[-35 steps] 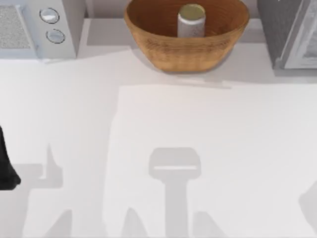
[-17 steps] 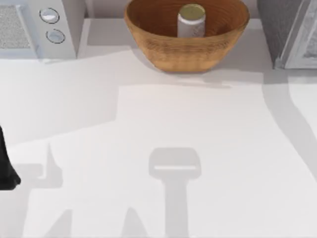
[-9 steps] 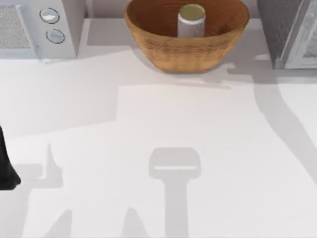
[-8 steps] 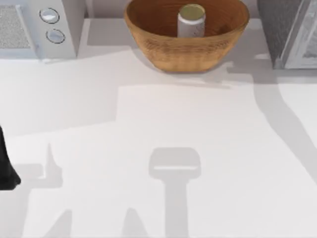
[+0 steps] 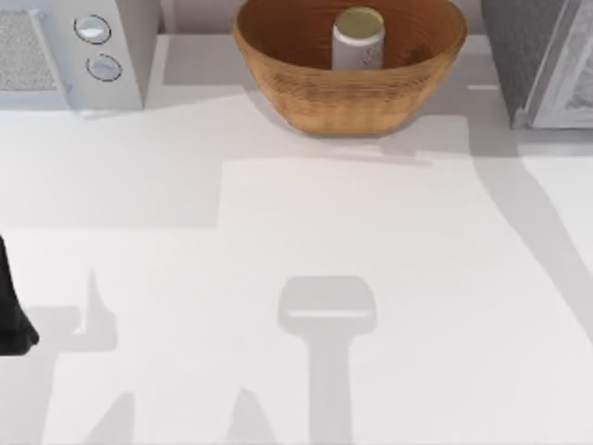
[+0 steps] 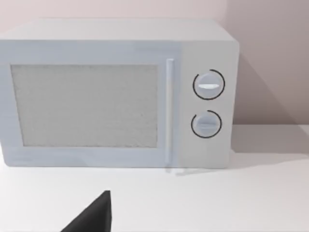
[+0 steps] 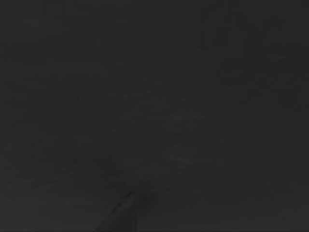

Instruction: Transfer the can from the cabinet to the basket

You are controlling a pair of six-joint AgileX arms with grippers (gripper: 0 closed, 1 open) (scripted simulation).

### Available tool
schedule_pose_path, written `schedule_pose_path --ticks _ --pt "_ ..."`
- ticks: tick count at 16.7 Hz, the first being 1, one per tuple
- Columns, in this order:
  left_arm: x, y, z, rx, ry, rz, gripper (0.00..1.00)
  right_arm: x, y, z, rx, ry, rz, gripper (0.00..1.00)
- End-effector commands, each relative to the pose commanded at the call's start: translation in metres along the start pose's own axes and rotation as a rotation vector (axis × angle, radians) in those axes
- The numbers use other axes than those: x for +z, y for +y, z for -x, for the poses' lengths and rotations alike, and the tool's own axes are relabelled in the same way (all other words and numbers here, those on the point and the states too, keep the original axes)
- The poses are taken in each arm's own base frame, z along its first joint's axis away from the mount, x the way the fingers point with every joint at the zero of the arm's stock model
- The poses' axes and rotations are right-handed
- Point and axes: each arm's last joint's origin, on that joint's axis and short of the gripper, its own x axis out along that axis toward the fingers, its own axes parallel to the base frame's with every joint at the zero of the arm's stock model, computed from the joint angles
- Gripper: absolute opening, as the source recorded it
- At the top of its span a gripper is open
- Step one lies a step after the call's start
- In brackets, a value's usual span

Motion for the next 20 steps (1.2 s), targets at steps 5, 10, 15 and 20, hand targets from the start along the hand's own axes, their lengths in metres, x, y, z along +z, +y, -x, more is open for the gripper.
schedule_pose_path --ticks 5,10,15,20 --pt "0.0 0.0 0.0 0.0 0.0 0.0 1.0 0.0 -0.005 0.013 0.001 -0.012 -0.003 1.0" --pt "0.0 0.0 0.0 0.0 0.0 0.0 1.0 -0.028 -0.03 0.046 -0.006 -0.007 0.0 1.0" --pt "0.0 0.0 0.0 0.0 0.0 0.0 1.0 -0.103 -0.061 0.097 0.005 0.028 0.009 1.0" --pt "0.0 0.0 0.0 0.0 0.0 0.0 1.0 -0.208 -0.082 0.143 0.025 0.049 0.008 1.0"
